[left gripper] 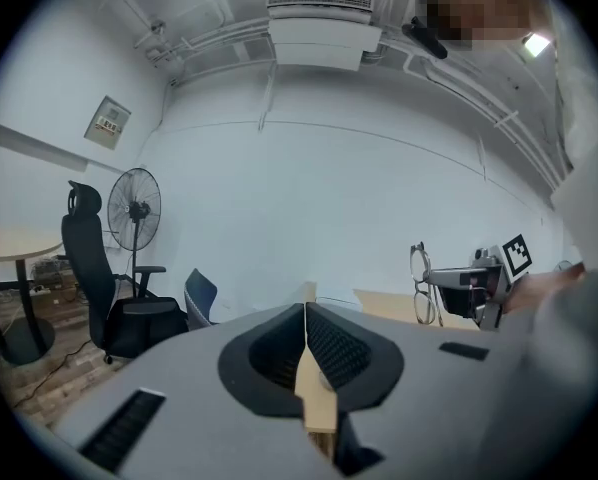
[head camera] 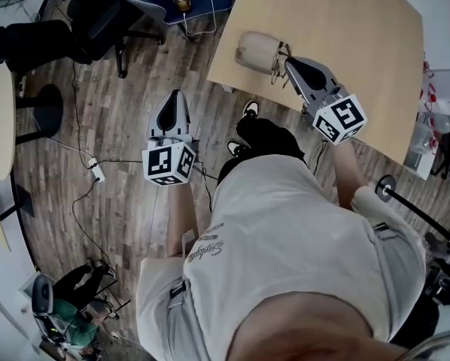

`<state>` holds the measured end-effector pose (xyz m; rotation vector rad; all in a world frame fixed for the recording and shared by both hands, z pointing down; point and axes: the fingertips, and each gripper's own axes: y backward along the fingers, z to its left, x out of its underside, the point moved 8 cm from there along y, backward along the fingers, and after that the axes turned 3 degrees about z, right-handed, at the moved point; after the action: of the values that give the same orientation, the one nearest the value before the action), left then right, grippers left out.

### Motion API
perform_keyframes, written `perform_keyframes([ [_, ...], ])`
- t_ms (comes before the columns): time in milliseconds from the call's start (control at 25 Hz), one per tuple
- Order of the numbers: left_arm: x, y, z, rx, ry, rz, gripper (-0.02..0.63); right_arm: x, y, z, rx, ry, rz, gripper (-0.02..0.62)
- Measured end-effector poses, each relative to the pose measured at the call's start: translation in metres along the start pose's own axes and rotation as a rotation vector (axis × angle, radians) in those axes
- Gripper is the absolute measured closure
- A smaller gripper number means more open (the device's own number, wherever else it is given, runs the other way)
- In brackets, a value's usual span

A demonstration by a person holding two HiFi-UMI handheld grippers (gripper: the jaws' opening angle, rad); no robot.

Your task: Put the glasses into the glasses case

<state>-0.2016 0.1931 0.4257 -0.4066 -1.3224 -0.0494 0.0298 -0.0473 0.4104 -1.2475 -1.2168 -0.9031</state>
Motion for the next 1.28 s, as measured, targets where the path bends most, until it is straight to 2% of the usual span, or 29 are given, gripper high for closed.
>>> perform_keyframes([
  [400,-0.046,-0.121,-0.002,0.094,-0.100,0.053,0.591,0.013,-0.048,-0.085,-0.004,-0.021,0.027,0.586],
  [600,-0.064,-0.176,-0.010,0.154,-0.119,0.054,0.591,0.008,-0.067,-0.113,0.008,-0.041,0.020,0.586],
  [880,-0.067,-0.226,-0.016,0.206,-0.095,0.088,0.590,0.013,-0.074,-0.138,0.013,-0.054,0.049,0.586],
  [1120,-0.074,-0.247,-0.006,0.261,-0.116,0.113,0.591,0.018,-0.082,-0.136,0.038,-0.073,0.082,0.586],
  [1280,-0.077,-0.261,-0.002,0.331,-0.127,0.120,0.591,0.018,-0.089,-0.134,0.046,-0.079,0.116,0.586],
])
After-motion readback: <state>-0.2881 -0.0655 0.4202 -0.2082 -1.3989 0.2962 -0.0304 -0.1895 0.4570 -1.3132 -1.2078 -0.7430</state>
